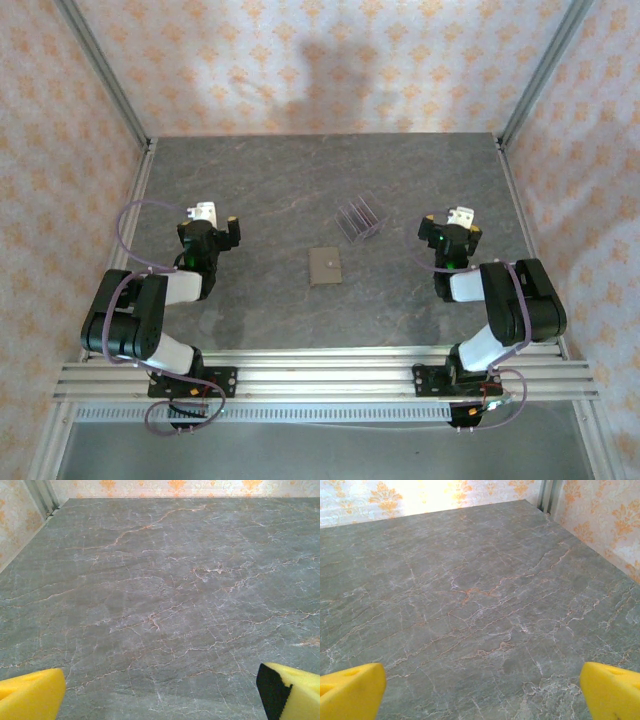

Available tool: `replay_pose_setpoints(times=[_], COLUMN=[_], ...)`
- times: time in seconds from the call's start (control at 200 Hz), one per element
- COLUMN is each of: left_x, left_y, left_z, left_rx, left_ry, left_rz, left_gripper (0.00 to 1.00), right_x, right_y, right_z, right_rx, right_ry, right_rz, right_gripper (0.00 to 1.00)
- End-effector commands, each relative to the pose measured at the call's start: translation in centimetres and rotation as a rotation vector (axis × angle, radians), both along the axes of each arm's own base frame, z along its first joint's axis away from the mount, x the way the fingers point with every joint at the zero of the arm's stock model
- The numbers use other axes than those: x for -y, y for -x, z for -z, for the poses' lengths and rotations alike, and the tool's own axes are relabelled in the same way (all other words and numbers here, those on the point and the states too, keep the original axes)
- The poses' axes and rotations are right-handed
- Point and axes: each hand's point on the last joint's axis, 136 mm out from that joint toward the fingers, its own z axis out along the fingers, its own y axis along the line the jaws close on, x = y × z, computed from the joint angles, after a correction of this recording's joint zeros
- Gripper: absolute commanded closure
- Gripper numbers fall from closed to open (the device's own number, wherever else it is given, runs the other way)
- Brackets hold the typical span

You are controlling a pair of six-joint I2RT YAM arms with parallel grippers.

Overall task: Put the credit cards into the card holder
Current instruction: Open the button on the card holder.

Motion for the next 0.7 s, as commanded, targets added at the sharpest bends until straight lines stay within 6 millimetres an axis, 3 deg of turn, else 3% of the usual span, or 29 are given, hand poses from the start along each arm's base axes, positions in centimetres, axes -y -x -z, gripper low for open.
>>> replay_pose_setpoints(times=[0.0,0.205,0.245,0.295,0.42,0.495,0.505,0.535,0.62,0.691], left_x=[-0.2,-0.5,-1.2,-1.9,-2.9,-2.1,-2.2,-2.6,-5.2,-3.8], left_y=[-0.4,-0.4,-0.3,-0.1,0.7,1.0,1.1,1.6,4.1,3.6], left_z=[-0.2,-0.3,-1.0,-2.3,-5.9,-7.9,-8.1,-8.4,-7.5,-5.7], left_rx=[-0.006,-0.002,-0.006,-0.017,-0.075,-0.123,-0.13,-0.133,-0.174,-0.268], left_ry=[-0.009,0.008,0.006,0.004,0.024,0.062,0.067,0.114,0.299,0.423], left_rz=[0.002,0.0,-0.043,-0.092,-0.218,-0.243,-0.254,-0.317,-0.585,-0.509], left_gripper=[0.0,0.0,0.0,0.0,0.0,0.0,0.0,0.0,0.0,0.0], right_x=[0.2,2.2,3.0,2.3,3.0,3.4,3.4,3.5,4.9,4.7], right_y=[0.1,0.3,0.7,1.3,2.6,2.8,3.1,3.6,5.9,6.8], right_z=[-0.6,-0.8,-1.4,-1.8,-6.3,-8.9,-10.0,-10.7,-10.8,-10.8], right_rx=[0.026,0.034,0.06,0.064,0.101,0.142,0.163,0.182,0.209,0.215], right_ry=[0.005,-0.011,-0.012,-0.023,0.024,-0.059,-0.106,-0.185,-0.388,-0.524], right_rz=[0.013,0.127,0.174,0.122,0.219,0.269,0.286,0.313,0.459,0.431], right_gripper=[0.01,0.01,0.01,0.01,0.01,0.01,0.01,0.01,0.01,0.01])
